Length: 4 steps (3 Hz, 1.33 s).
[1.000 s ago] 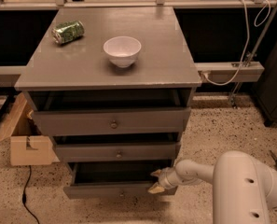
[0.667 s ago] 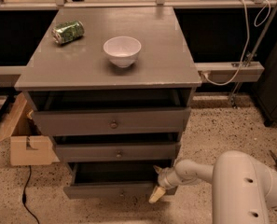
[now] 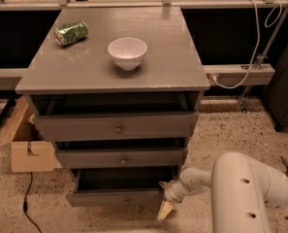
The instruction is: Open bottom drawer
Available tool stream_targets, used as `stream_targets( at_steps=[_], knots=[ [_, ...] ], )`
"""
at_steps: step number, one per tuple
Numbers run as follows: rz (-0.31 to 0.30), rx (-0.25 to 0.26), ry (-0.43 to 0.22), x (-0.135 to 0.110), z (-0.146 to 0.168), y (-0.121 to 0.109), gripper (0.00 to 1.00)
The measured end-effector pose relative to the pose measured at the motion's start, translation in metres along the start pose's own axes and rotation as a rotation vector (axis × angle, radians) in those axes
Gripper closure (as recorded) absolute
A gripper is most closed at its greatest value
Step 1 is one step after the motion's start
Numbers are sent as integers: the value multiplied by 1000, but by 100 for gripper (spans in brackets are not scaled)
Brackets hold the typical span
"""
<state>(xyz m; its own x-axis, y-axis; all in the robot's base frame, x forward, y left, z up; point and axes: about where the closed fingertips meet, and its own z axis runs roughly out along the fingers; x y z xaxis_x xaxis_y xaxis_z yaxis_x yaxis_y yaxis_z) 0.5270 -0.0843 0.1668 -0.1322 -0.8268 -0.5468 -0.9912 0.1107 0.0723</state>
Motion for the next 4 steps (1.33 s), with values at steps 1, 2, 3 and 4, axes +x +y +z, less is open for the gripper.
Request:
stream_targets(
  at_steps=[1, 2, 3, 4],
  knots=[
    [11, -50, 40, 10, -3, 29, 26],
    [44, -43, 48, 21, -19, 62, 57],
    [44, -43, 48, 20, -20, 61, 80],
    [95, -35, 2, 36, -25, 96, 100]
  ],
)
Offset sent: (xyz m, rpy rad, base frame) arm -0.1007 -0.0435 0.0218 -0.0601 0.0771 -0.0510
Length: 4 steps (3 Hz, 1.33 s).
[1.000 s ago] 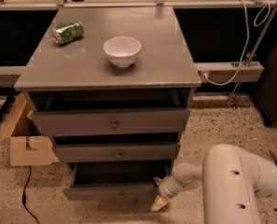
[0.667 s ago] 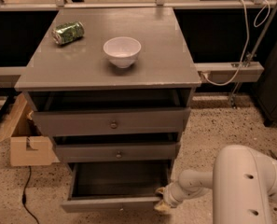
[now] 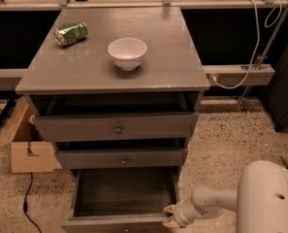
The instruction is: Open bottom drawer
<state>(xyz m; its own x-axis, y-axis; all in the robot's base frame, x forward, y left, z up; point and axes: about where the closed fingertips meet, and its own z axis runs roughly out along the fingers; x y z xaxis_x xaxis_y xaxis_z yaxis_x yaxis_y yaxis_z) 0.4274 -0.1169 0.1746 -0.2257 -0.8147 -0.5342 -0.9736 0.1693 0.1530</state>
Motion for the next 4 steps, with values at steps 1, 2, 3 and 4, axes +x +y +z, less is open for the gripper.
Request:
stream_targets(
  at_steps=[1, 2, 3, 4],
  knots=[
    [4, 1, -5, -1, 0, 2, 100],
    [4, 1, -5, -1, 0, 2, 73],
    [4, 1, -5, -1, 0, 2, 51],
    [3, -2, -36, -3, -14, -19, 27]
  ],
)
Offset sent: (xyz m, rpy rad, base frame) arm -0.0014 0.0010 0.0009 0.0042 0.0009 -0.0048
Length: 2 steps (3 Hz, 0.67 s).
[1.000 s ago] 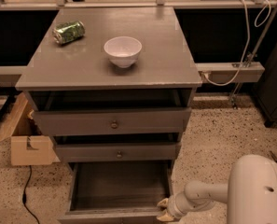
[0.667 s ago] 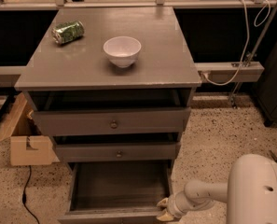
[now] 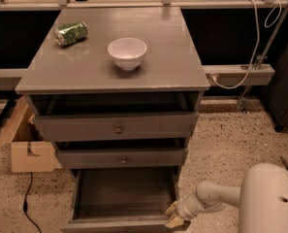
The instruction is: Open bottom drawer
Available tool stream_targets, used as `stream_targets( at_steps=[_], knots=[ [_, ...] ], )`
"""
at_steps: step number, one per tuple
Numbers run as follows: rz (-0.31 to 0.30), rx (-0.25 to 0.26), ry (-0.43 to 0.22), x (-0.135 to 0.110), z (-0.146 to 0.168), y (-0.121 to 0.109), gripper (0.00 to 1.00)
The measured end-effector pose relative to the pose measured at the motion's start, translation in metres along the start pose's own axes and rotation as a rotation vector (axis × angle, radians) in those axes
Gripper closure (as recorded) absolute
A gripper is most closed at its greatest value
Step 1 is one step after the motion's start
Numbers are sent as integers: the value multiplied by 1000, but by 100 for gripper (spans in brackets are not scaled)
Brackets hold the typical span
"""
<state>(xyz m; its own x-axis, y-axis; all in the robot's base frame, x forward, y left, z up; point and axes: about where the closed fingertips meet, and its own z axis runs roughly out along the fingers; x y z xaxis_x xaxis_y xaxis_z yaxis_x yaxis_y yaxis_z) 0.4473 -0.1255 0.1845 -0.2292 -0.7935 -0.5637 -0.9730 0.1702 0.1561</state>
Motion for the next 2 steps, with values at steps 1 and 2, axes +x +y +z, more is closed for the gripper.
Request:
stream_targets(
  at_steps=[1, 2],
  knots=[
    [-3, 33, -55, -3, -46, -47, 4],
    [-6, 88, -99, -5, -89, -86, 0]
  ],
)
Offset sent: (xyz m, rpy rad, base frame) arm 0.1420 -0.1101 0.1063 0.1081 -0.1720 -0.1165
